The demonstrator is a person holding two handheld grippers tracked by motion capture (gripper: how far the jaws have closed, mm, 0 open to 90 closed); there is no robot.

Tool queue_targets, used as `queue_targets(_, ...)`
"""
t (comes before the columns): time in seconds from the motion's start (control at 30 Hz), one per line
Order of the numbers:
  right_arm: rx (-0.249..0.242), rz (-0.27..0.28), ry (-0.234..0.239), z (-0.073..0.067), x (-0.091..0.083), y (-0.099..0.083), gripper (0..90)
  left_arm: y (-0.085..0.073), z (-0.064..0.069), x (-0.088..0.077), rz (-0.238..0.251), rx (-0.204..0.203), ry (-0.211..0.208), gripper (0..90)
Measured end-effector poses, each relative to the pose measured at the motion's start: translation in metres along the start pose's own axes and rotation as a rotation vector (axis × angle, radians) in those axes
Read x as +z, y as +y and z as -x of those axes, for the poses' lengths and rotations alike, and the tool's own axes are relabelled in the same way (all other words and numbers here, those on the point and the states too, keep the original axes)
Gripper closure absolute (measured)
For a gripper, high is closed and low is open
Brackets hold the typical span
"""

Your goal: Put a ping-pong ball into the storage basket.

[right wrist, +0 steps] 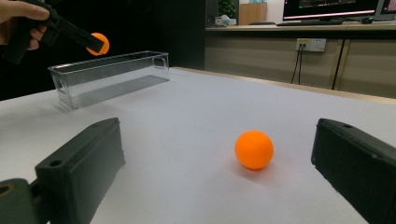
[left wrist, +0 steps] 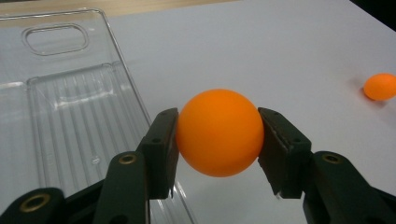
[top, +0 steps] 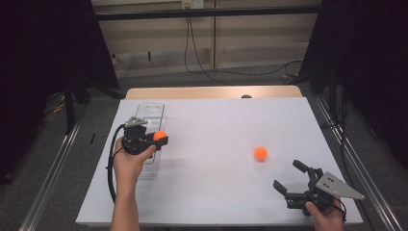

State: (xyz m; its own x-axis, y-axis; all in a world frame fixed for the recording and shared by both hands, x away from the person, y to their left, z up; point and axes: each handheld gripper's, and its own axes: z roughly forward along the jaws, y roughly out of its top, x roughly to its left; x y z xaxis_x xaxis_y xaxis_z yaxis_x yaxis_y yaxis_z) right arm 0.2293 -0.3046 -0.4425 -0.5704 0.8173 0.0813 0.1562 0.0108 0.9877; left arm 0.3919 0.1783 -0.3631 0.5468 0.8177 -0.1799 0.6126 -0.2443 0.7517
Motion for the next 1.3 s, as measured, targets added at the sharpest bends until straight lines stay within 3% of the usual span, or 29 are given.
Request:
queue_targets(0.47, -0.001, -0.001, 0.001, 0.0, 0.0, 0.0, 1.7, -0.004, -0.008, -0.004, 0.013, -0.017, 0.024, 50.9)
queue_targets(1.3, 0.001, -0.002, 0.001, 0.0, 0.001, 0.0, 1.7, -0.011, -0.019, -0.006, 0.011, -0.009, 0.068, 50.9)
